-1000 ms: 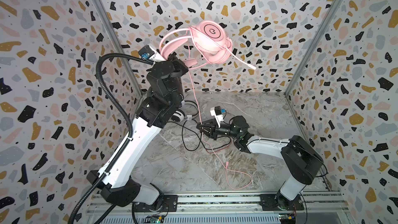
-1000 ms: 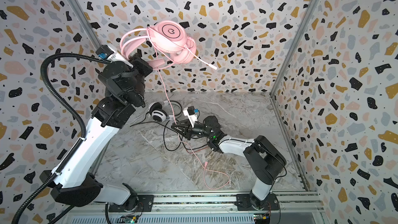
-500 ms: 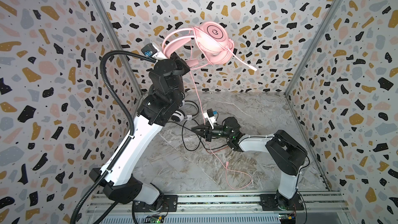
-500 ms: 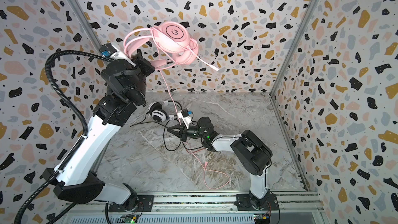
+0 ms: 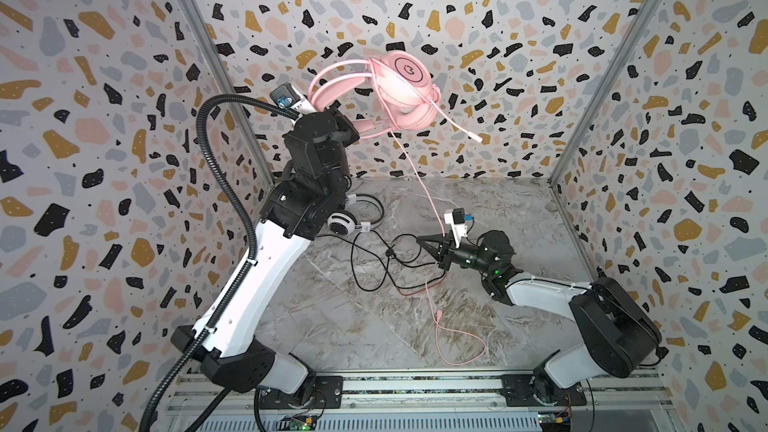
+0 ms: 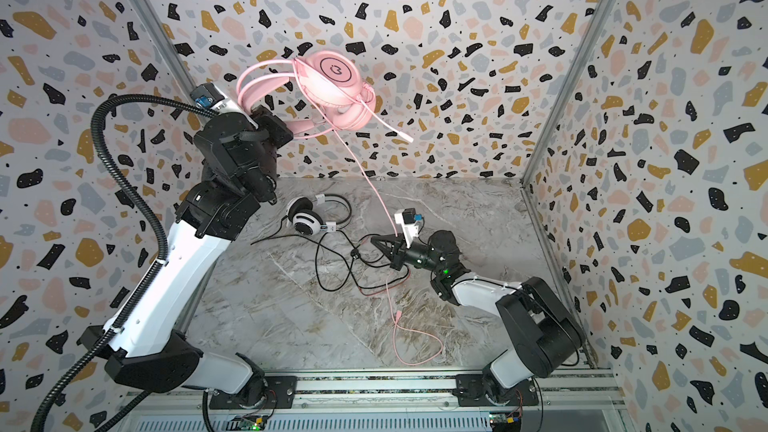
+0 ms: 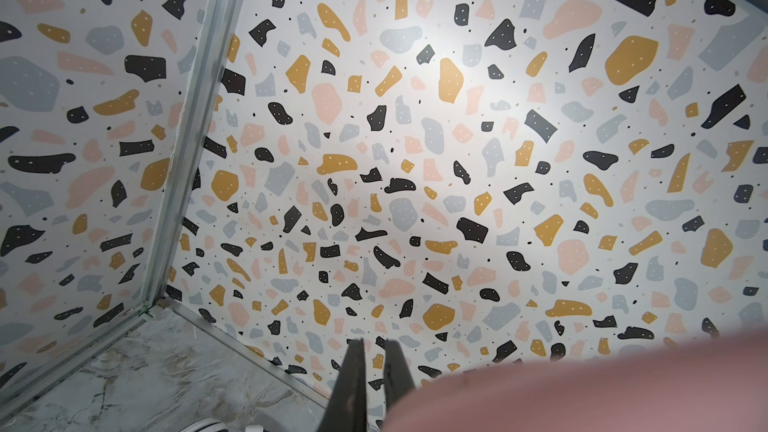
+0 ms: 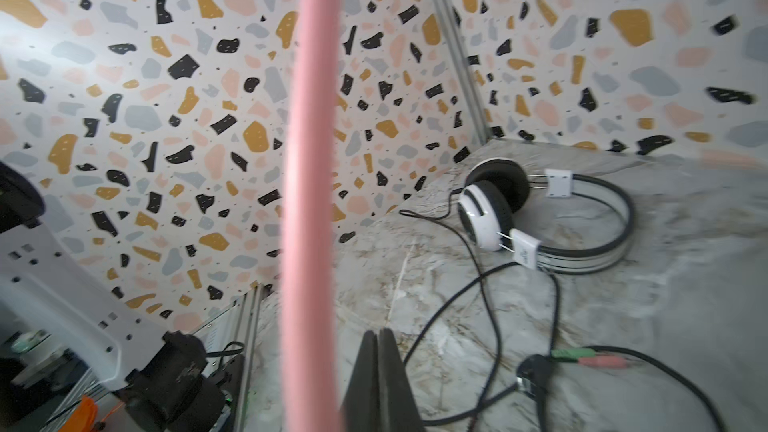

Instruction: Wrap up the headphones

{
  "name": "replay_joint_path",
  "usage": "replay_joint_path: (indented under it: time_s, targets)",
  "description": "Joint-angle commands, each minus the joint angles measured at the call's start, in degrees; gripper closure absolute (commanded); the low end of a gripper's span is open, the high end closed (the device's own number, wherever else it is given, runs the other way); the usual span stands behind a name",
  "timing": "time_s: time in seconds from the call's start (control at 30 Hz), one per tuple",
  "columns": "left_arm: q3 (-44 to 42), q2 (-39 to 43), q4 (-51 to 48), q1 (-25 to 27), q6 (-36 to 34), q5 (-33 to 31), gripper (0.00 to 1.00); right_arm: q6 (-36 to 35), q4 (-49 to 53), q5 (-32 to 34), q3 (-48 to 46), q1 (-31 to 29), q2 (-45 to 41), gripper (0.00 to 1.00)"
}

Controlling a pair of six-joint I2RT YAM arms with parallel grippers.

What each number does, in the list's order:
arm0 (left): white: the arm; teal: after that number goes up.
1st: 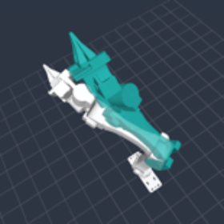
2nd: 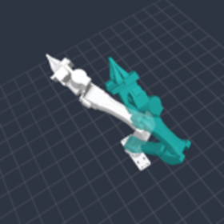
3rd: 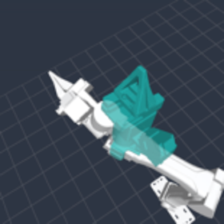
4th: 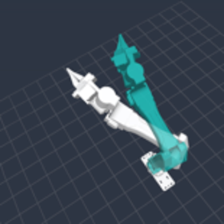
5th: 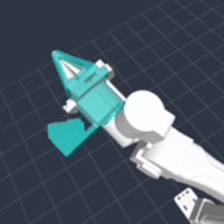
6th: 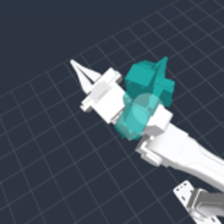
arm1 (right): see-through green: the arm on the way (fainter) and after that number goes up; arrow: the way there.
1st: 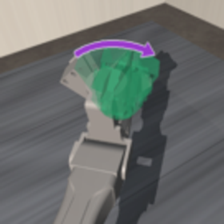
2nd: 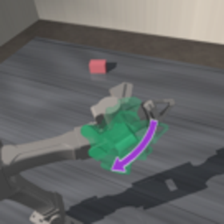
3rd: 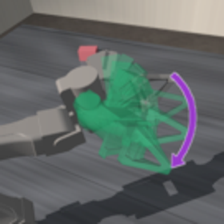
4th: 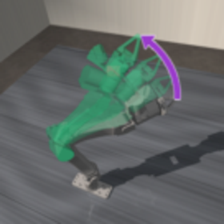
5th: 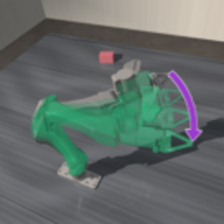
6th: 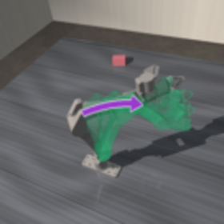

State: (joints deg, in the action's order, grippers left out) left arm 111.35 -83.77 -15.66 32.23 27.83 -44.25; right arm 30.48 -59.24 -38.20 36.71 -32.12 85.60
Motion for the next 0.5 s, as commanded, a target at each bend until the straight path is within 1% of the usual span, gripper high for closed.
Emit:
replay_joint_path:
  time_s: [0.0,0.1,0.2,0.3,0.4,0.47]
  targets:
    - [0.86,0.69,6.4,-0.84,2.89,1.29,1.0,-1.35,2.45,0.53,-1.71,1.41,-3.56,1.0]
    - [1.08,0.55,5.8,-1.2,3.37,1.77,1.0,-3.22,6.39,1.04,-2.07,1.89,-6.42,1.0]
    - [0.08,0.86,7.35,-1.29,1.84,-0.71,1.0,-5.35,12.47,0.08,-1.5,0.52,-9.97,1.0]
    - [-2.27,0.39,10.88,-1.29,-2.56,-6.02,1.0,-10.49,23.81,1.21,0.06,-4.29,-14.7,1.0]
    - [-4.78,-1.23,13.27,-1.29,-7.44,-10.34,1.0,-13.92,32.47,3.29,1.15,-8.66,-18.5,1.0]
    - [-9.3,-1.99,16.21,-1.13,-10.86,-13.49,1.0,-16.35,38.34,5.99,2.55,-10.88,-20.7,1.0]
